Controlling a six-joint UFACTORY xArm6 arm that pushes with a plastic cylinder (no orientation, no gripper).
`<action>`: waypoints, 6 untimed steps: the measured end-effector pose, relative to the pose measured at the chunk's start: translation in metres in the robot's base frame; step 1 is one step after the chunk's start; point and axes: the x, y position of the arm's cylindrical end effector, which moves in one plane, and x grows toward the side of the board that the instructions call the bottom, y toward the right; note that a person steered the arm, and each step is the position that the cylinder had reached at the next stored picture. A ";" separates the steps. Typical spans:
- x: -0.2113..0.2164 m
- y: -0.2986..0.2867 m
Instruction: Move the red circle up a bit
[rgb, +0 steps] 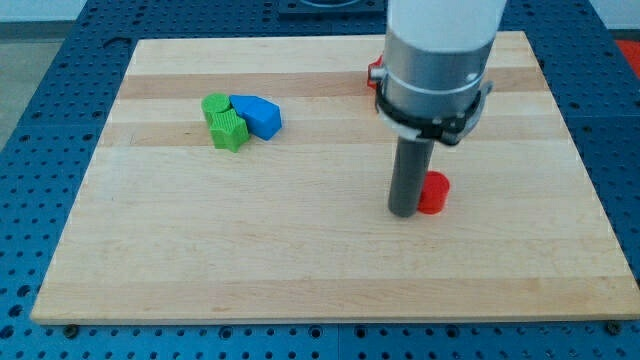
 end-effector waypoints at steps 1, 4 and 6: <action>-0.024 0.008; 0.012 0.021; -0.040 0.066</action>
